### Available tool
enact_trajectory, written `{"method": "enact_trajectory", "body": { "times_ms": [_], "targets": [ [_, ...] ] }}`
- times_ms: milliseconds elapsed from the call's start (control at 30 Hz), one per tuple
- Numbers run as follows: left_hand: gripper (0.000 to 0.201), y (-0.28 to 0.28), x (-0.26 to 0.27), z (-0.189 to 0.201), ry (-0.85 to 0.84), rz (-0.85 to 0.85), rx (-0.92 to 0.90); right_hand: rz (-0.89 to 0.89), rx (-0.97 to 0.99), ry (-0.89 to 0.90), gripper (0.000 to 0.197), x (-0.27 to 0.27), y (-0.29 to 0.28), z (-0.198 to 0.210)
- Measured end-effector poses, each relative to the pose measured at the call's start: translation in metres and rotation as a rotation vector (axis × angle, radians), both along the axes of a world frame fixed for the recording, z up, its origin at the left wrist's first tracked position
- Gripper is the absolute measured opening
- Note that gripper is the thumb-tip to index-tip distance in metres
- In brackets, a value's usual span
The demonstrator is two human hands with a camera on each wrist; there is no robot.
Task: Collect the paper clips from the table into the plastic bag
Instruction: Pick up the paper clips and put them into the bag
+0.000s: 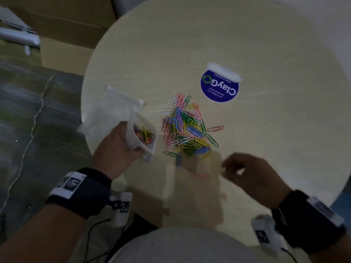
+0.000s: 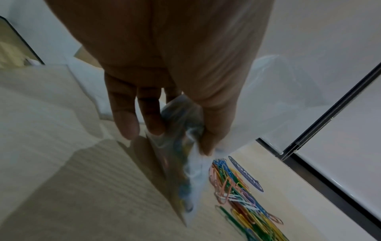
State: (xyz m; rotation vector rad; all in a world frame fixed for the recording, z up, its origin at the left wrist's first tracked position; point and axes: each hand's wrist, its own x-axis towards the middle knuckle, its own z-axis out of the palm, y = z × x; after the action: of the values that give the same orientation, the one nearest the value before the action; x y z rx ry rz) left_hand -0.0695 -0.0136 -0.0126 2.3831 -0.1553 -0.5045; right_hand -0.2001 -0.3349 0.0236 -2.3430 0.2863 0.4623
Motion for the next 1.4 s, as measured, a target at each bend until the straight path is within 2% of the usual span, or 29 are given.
{"method": "enact_trajectory", "body": {
  "times_ms": [67, 133, 267, 333, 500, 633, 667, 733, 767, 800, 867, 967, 1033, 1133, 1200, 1300, 1400],
  "targets": [
    [0.064, 0.008, -0.004, -0.001, 0.012, 0.016, -0.006, 0.139, -0.052, 0.18, 0.009, -0.036, -0.004, -0.014],
    [0.066, 0.013, -0.008, 0.002, 0.037, 0.037, -0.041, 0.236, -0.107, 0.257, 0.01, -0.056, 0.005, -0.023],
    [0.065, 0.01, -0.013, 0.006, 0.05, 0.058, -0.064, 0.366, -0.172, 0.136, 0.023, -0.034, 0.033, -0.036],
    [0.065, 0.006, -0.015, 0.008, 0.061, 0.075, -0.067, 0.388, -0.173, 0.069, 0.021, -0.007, 0.048, -0.042],
    [0.058, -0.003, -0.014, 0.009, 0.058, 0.024, -0.007, 0.313, -0.19, -0.066, 0.03, 0.058, 0.053, -0.041],
    [0.056, -0.009, -0.01, 0.014, 0.054, 0.002, 0.018, 0.051, -0.241, -0.207, 0.016, 0.096, 0.035, -0.035],
    [0.056, -0.01, -0.01, 0.015, 0.056, -0.006, 0.014, 0.005, -0.241, -0.206, 0.026, 0.104, 0.033, -0.035],
    [0.055, -0.011, -0.01, 0.017, 0.07, -0.012, -0.007, 0.021, -0.3, -0.092, 0.072, 0.119, 0.035, -0.035],
    [0.056, -0.011, -0.01, 0.018, 0.081, -0.01, -0.021, 0.06, -0.346, -0.043, 0.088, 0.123, 0.038, -0.036],
    [0.056, -0.01, -0.01, 0.018, 0.091, -0.008, -0.029, 0.11, -0.391, -0.022, 0.094, 0.124, 0.043, -0.039],
    [0.058, -0.009, -0.01, 0.018, 0.096, -0.012, -0.032, 0.183, -0.459, -0.046, 0.08, 0.121, 0.05, -0.045],
    [0.059, -0.008, -0.01, 0.016, 0.095, -0.008, -0.052, 0.16, -0.415, -0.142, 0.047, 0.111, 0.047, -0.049],
    [0.059, -0.008, -0.01, 0.015, 0.093, -0.007, -0.04, 0.17, -0.402, -0.147, 0.039, 0.102, 0.041, -0.051],
    [0.059, -0.007, -0.01, 0.013, 0.084, -0.004, -0.029, 0.154, -0.404, -0.183, 0.042, 0.097, 0.034, -0.05],
    [0.057, -0.006, -0.01, 0.013, 0.079, -0.009, -0.029, 0.096, -0.369, -0.21, 0.054, 0.1, 0.034, -0.046],
    [0.055, -0.007, -0.01, 0.014, 0.082, -0.018, -0.025, 0.135, -0.398, -0.088, 0.07, 0.108, 0.041, -0.041],
    [0.056, -0.008, -0.009, 0.015, 0.093, -0.027, -0.042, 0.188, -0.442, -0.052, 0.048, 0.11, 0.048, -0.043]
  ]
}}
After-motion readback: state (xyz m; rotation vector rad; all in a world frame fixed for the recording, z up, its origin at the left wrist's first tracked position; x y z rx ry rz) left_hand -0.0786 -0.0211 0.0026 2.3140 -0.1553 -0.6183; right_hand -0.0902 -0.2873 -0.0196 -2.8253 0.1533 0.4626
